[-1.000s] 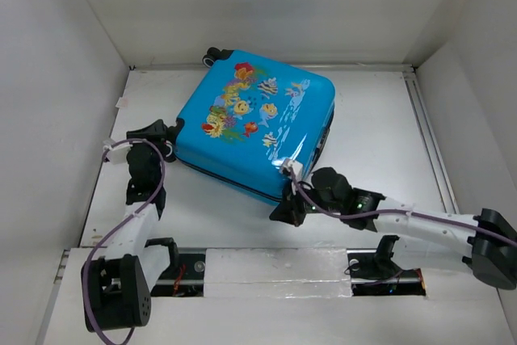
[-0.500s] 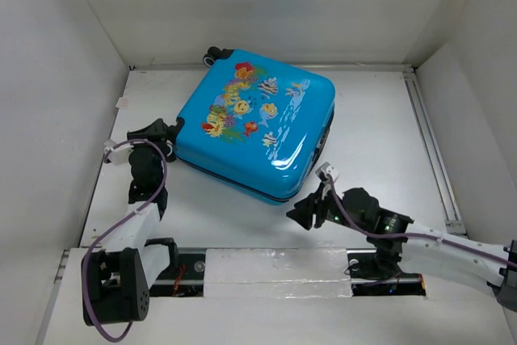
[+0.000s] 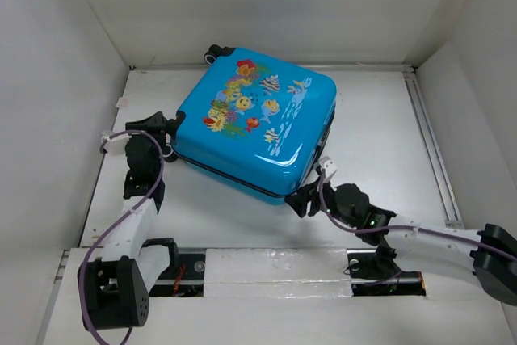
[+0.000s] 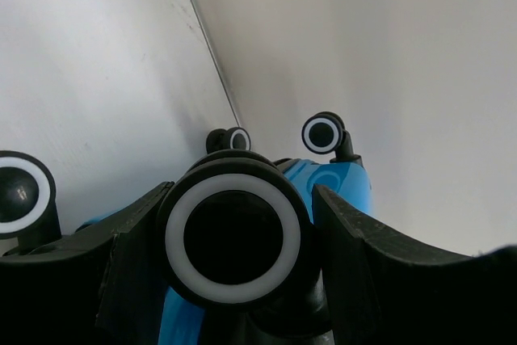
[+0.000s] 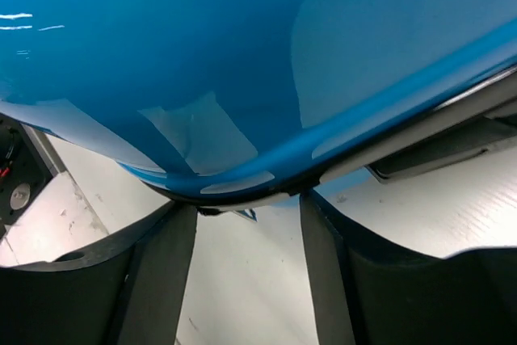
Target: Pack the luggage
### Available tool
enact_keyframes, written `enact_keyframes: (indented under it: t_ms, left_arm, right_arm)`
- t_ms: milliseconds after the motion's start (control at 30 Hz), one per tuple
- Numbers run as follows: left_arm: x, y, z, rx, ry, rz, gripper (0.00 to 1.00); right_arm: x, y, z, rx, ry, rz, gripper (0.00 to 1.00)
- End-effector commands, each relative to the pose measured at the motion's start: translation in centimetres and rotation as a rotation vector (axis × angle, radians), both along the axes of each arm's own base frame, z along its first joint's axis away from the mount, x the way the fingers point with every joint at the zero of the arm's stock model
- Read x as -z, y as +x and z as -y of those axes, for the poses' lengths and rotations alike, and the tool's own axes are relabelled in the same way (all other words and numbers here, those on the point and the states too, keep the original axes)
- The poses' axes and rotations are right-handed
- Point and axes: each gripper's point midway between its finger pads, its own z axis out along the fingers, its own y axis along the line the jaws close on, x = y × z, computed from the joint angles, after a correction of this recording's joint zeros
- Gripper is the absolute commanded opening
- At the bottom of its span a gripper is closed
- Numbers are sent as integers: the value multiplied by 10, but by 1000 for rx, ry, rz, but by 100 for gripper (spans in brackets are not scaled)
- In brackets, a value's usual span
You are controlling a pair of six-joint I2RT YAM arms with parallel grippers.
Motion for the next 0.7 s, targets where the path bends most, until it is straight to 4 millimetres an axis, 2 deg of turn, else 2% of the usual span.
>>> enact_keyframes:
  t_ms: [0,33,167,200,233,267,300,333,367,467,500,533,567,600,633,667]
  left_arm:
    - [-52,13,21,101,30,135,0]
    - [-49,16,21,101,30,129,0]
    - [-32,18,23,114,26,91,0]
    - [-26,17,20,96,26,78,0]
    - [-26,17,20,95,26,78,0]
    - [-20,16,20,95,26,66,0]
    - [-11,16,20,96,24,51,0]
    - [-10,18,20,96,24,51,0]
    - [-1,18,20,96,23,32,0]
    - [7,20,20,96,22,18,0]
    - [18,19,20,95,11,-5,0]
    - [15,20,20,95,12,7,0]
    - [19,21,20,95,11,-5,0]
    - [16,21,20,95,12,7,0]
    - [19,22,22,97,13,-2,0]
    - [19,22,24,106,12,-2,0]
  right_arm:
    - [-46,20,-13,24,111,131,58]
    - [-52,23,-15,34,133,148,56]
    - [-51,21,-21,6,152,156,49]
    - [-52,17,-25,-20,164,148,44]
    - [-50,16,-27,-31,162,145,37]
    - [-48,18,-30,-29,171,135,33]
    - [-42,16,-30,-36,173,120,25]
    - [-41,17,-32,-36,175,121,13]
    - [-36,15,-33,-45,178,106,4]
    - [-42,14,-36,-54,220,113,0]
    - [-43,7,-38,-70,243,106,0]
    - [-48,5,-39,-63,255,116,0]
    - [-44,-9,-44,-91,253,95,0]
    - [-48,-14,-47,-99,255,94,0]
    - [-31,-21,-49,-100,184,53,0]
    - [-29,-33,-53,-83,152,50,0]
